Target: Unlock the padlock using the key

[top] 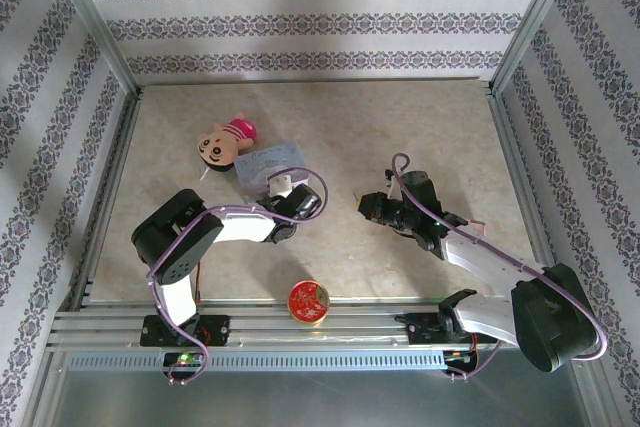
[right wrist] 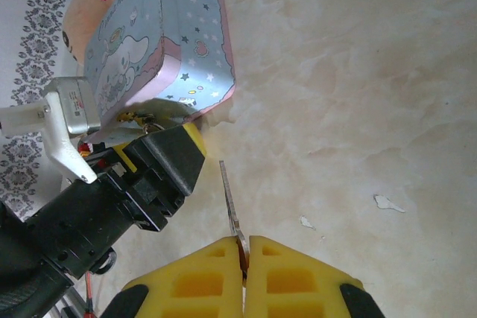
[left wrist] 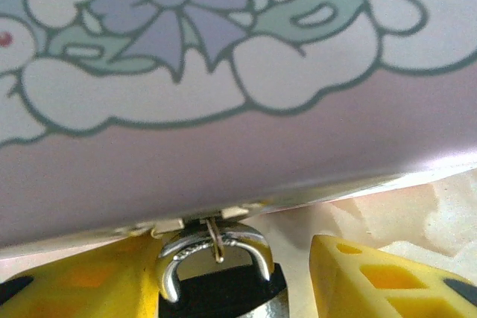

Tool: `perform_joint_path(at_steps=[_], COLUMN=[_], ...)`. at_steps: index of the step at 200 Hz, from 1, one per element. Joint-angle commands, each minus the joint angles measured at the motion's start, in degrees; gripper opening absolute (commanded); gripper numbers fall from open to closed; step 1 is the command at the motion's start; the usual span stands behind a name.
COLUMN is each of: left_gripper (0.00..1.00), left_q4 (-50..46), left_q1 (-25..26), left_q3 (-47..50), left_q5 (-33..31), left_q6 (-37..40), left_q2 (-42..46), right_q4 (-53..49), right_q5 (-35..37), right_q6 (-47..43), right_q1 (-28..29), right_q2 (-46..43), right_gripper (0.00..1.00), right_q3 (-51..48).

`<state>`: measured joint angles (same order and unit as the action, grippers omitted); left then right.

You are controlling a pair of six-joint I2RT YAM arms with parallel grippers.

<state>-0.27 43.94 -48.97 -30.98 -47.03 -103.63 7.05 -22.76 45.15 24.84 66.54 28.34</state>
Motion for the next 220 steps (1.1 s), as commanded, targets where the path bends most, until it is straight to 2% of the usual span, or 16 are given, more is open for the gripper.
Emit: perform_joint_path(at_steps=[1,65,91,133,220], left_gripper=[0.54,0.49,0.29,0.19,0.19], left_q4=[4.2,4.3,1.9,-5.0,-11.5], left_q1=[0.8,0.3,0.3,0.3,0.7], left_q3=[1.7,0.9,-0.5,-2.5,-3.7], left_q5=[-2.3,-4.8,-4.9,-4.0,10.7], left_q6=[0.6,1.5,2.2,0.8,-12.9], left_q2=[-1.2,-3.0,-3.2,-0.9,2.5], right_q4=[1.1,1.2,1.2,1.2,1.7], right_q5=[-0.9,-1.1,-1.2,-0.8,1.1], right_q6=[0.6,0.6,0.6,0.5,0.1], right_q1=[-0.7,-0.7,-0.7,-0.7,0.7], right_q2=[-0.2,0.1,0.3,0.4,-0.8], right_gripper=[0.00,0.00,0.00,0.00,0.00], right_q3=[0.1,0.5,0.7,-0.1,-3.4])
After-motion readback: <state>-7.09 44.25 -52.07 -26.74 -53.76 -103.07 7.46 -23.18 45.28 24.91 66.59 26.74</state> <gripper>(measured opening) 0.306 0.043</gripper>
